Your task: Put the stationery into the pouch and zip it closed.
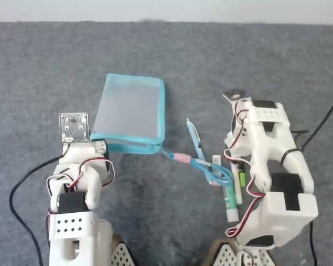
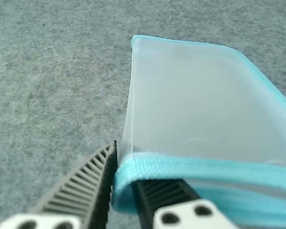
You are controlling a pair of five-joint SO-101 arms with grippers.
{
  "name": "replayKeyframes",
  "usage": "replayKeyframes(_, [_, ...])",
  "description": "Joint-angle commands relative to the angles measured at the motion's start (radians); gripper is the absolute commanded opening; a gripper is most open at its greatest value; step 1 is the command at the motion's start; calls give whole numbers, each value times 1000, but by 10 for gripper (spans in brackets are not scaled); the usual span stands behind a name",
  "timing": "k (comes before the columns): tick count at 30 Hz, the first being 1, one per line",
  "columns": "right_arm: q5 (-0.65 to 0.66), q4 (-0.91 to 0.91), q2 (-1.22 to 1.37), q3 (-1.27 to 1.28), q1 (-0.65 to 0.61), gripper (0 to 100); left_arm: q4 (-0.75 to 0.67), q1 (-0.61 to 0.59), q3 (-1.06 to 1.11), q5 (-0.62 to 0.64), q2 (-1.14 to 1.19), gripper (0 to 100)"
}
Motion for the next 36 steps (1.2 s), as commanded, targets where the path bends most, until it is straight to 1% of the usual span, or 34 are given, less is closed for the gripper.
replayKeyframes(1, [-12,-33,51,-21,44,150,5,-5,-25,12,-15,14])
replayKeyframes(9, [-9,-28,74,-21,104,156,5,-5,-24,12,-14,14])
replayKeyframes(12, [32,1,74,-21,102,172,2,-5,-13,12,-18,14])
replayKeyframes(14, [32,8,74,-21,102,143,2,-5,-13,12,-18,14])
replayKeyframes(17, [29,7,64,-28,119,9,2,-5,-13,12,-18,14])
replayKeyframes(18, [28,12,59,-31,128,3,2,-5,-12,12,-18,14])
replayKeyframes(19, [28,12,48,-29,136,23,2,-2,-12,12,-18,14])
replayKeyframes(21, [9,15,4,-20,147,3,2,2,-10,12,-18,14])
replayKeyframes(24, [-2,62,-119,-14,136,7,0,5,-10,17,-18,14])
replayKeyframes(26, [-2,107,-231,-14,102,7,-6,21,-8,18,-18,14])
replayKeyframes(29, [6,196,-412,-17,27,7,-64,106,24,20,-18,13])
replayKeyframes(32, [11,286,-584,-17,-87,7,-150,201,47,20,-12,13])
replayKeyframes(34, [40,338,-677,-17,-173,7,-163,250,47,21,-12,13])
replayKeyframes(36, [69,383,-759,-17,-259,7,-161,270,50,21,-12,13])
